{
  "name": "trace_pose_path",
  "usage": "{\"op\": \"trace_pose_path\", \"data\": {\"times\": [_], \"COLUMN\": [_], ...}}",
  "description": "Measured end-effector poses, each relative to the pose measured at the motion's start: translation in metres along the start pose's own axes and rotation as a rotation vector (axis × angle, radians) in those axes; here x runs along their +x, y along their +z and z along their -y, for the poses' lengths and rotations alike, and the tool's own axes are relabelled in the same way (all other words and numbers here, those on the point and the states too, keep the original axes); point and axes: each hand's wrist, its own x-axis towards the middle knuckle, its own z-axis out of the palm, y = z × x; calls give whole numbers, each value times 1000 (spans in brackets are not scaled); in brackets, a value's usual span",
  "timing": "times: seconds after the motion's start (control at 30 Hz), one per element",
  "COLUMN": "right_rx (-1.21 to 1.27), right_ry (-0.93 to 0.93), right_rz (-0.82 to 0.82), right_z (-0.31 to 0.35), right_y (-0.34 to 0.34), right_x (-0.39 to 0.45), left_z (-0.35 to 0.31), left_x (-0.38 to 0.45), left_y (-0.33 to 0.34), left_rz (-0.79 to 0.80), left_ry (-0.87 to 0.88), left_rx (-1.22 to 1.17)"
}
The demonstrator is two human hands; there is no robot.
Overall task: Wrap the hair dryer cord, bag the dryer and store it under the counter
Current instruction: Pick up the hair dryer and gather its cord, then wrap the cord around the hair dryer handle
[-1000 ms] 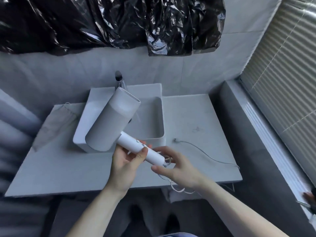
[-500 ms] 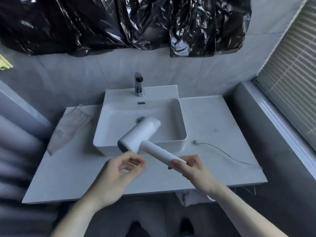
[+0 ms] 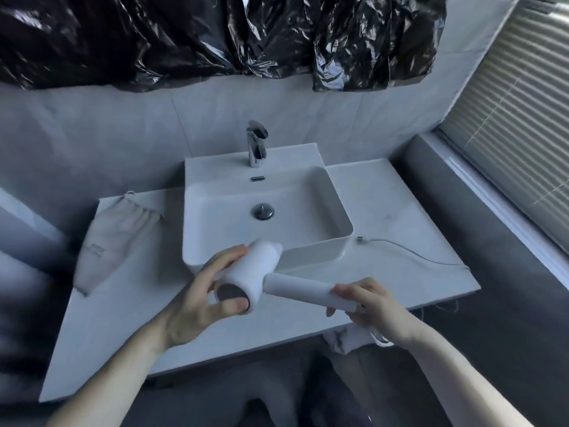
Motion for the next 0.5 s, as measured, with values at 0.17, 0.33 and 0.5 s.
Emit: {"op": "trace_pose_path", "data": {"times": [0.17, 0.33, 0.5], "right_rx": [166, 243, 380], "right_ry": [67, 96, 97], "right_rz": [86, 230, 308], "right_z": [4, -7, -44], "right_y": [-15, -33, -45], "right_x": [7, 32, 73], "left_z": [-1, -5, 24], "left_x": [5, 44, 83], "left_y": [9, 14, 30], "left_rz": [-120, -222, -399], "left_ry": [84, 236, 275], "left_rx": [356, 328, 84]}}
